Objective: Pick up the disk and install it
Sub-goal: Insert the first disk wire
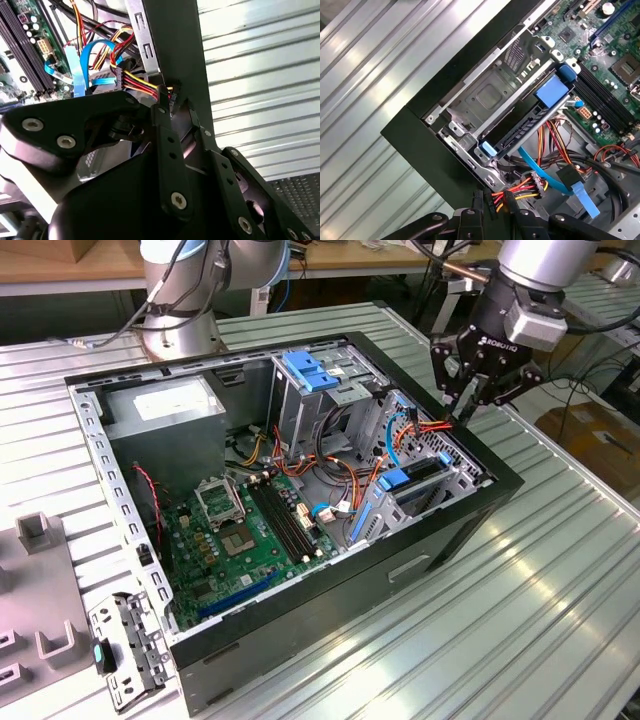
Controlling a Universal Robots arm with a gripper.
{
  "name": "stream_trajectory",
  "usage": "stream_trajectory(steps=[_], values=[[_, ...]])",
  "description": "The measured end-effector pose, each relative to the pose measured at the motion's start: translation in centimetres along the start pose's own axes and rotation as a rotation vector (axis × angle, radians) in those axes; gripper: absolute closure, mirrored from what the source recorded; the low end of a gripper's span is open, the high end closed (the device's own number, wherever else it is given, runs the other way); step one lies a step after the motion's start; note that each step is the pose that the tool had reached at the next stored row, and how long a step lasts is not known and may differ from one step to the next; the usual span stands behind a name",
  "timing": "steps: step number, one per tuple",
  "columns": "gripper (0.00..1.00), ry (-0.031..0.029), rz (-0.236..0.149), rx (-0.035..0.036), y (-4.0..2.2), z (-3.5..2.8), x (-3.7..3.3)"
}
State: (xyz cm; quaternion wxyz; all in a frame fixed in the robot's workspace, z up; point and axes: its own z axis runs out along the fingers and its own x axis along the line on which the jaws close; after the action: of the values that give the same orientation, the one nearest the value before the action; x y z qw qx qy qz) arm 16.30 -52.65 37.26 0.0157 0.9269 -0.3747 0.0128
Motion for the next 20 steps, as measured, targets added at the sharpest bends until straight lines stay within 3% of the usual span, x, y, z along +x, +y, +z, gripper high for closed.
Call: stream_trajectory(steps=[8,12,15,17,20], values=[[0.7,0.0019,-0.095,0.0034,-0.18,0.56,0.12],[0.7,0.0021,-0.104,0.0037,-0.18,0.62,0.12],[0.78,0.0021,-0.105,0.0037,-0.18,0.6,0.13],[0.83,0.002,-0.106,0.0039,-0.17,0.16,0.14],[0.83,0.0018,-0.106,0.0041,-0.16,0.02,0.15]])
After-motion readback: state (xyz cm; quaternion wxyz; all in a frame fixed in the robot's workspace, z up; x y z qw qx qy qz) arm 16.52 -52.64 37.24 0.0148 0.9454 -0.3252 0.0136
